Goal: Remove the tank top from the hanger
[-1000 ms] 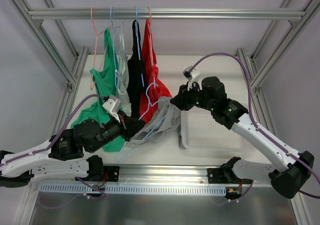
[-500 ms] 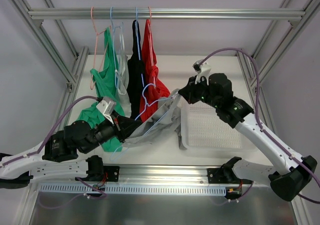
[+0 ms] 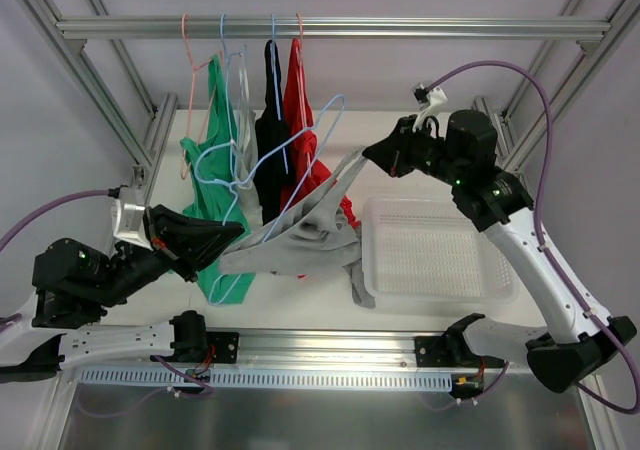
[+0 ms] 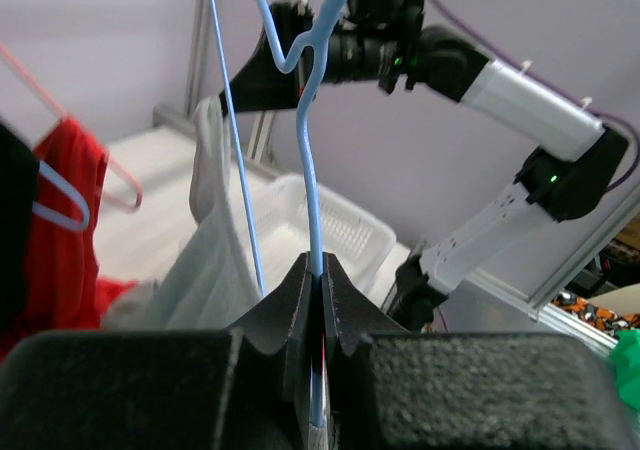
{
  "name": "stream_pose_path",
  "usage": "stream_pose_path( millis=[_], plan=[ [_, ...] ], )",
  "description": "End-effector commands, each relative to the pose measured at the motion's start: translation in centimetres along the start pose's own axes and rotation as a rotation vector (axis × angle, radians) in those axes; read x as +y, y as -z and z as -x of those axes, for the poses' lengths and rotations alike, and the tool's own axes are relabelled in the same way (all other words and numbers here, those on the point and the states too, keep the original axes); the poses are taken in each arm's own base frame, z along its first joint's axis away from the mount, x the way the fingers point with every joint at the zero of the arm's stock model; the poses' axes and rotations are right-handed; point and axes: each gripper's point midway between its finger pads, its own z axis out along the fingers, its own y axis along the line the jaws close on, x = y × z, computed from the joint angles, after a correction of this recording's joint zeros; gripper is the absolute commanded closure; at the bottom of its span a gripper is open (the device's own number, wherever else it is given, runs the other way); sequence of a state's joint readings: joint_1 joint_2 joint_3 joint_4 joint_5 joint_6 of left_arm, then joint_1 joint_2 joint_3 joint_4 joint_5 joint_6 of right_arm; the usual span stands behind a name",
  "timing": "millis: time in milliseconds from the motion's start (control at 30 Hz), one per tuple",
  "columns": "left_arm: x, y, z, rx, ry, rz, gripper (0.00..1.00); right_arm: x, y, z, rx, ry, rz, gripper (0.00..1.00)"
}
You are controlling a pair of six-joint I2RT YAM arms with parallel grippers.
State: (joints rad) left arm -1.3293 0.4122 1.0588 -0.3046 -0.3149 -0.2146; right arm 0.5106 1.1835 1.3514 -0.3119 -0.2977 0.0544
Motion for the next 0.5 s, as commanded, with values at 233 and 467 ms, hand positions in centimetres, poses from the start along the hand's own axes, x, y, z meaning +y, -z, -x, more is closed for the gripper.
stream_pose_path(
  millis=[233,467],
  plan=[
    [-5.8,-7.3,10.3,-0.434,-0.209,-0.149,1.0,13.8,9.2,2.9,-0.096,-0.021,0.509,1.0],
    [-4.8,-12.7,10.8,-0.475,-0.261,0.009,1.0,11.9,9.6,-3.8,-0.042,-0.056,0.413,1.0]
  ],
)
